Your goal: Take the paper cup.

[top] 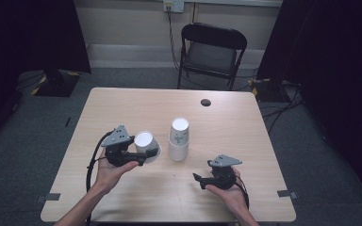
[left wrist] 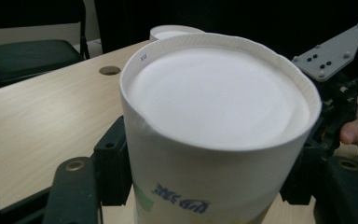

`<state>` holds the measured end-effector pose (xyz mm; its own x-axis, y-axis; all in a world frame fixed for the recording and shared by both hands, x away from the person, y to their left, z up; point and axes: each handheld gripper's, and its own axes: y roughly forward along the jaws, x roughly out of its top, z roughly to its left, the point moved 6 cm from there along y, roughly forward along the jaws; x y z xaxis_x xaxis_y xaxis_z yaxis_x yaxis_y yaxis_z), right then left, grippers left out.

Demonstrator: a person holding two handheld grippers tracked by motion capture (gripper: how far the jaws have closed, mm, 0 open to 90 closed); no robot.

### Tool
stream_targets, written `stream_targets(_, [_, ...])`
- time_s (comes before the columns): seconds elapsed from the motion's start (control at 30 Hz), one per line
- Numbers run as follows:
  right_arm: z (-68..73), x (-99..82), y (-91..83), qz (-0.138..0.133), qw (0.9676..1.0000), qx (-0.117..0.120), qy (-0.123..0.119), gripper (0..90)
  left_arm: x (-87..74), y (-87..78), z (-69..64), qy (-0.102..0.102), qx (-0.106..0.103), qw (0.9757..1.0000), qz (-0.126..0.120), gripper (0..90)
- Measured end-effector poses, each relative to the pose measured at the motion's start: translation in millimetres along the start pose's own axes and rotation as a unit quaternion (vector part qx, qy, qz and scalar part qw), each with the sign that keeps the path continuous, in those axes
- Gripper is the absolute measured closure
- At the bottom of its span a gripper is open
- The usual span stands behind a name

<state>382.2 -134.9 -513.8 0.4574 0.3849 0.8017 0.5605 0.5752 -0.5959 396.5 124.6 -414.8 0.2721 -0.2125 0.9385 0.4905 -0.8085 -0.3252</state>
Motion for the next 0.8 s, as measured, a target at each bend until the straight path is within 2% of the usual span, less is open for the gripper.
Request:
stream_targets(0.1, [14.0, 7.4, -3.9, -0.01, 0.9996, 0.023, -0.013, 27.6, -8.2, 1.5, -5.4, 0.001, -0.008, 0.9999, 0.009, 34.2])
stream_targets(0.17, [16.9, 10.1, -5.3, -0.014, 0.9994, 0.027, -0.017, 29.7, -11.1, 0.5, -9.3, -0.004, -0.015, 0.9999, 0.005, 34.2])
stream_targets(0.2, [22.6, 16.1, -7.8, -0.019, 0.9987, 0.04, -0.027, 35.7, -13.0, 0.4, -10.8, -0.001, -0.018, 0.9998, 0.011, 34.1])
stream_targets(0.27, [25.0, 19.5, -8.0, -0.019, 0.9983, 0.044, -0.035, 36.0, -16.4, 0.7, -13.6, 0.004, -0.02, 0.9996, 0.021, 34.1])
stream_targets(0.33, [29.6, 28.6, -8.2, -0.022, 0.9974, 0.053, -0.042, 38.8, -18.2, -0.1, -16.8, 0.0, -0.026, 0.9994, 0.022, 33.9])
stream_targets(0.43, [40.7, 45.4, -8.7, -0.03, 0.9952, 0.074, -0.056, 41.9, -19.6, -4.0, -21.9, 0.001, -0.033, 0.9992, 0.02, 33.9])
stream_targets(0.5, [54.1, 58.7, -5.8, -0.04, 0.9921, 0.094, -0.073, 44.4, -21.5, -6.5, -24.0, -0.002, -0.035, 0.9992, 0.017, 33.8])
stream_targets(0.6, [62.4, 61.5, 0.5, -0.043, 0.9903, 0.107, -0.077, 44.5, -25.1, -5.9, -21.8, -0.002, -0.027, 0.9992, 0.028, 33.7])
stream_targets(0.7, [69.9, 59.3, 13.8, -0.044, 0.9885, 0.12, -0.08, 45.0, -28.5, -5.9, -19.5, -0.005, -0.029, 0.9991, 0.031, 33.6])
stream_targets(0.8, [74.4, 57.2, 21.3, -0.057, 0.987, 0.126, -0.083, 47.6, -28.4, -6.6, -20.6, -0.009, -0.034, 0.999, 0.027, 33.6])
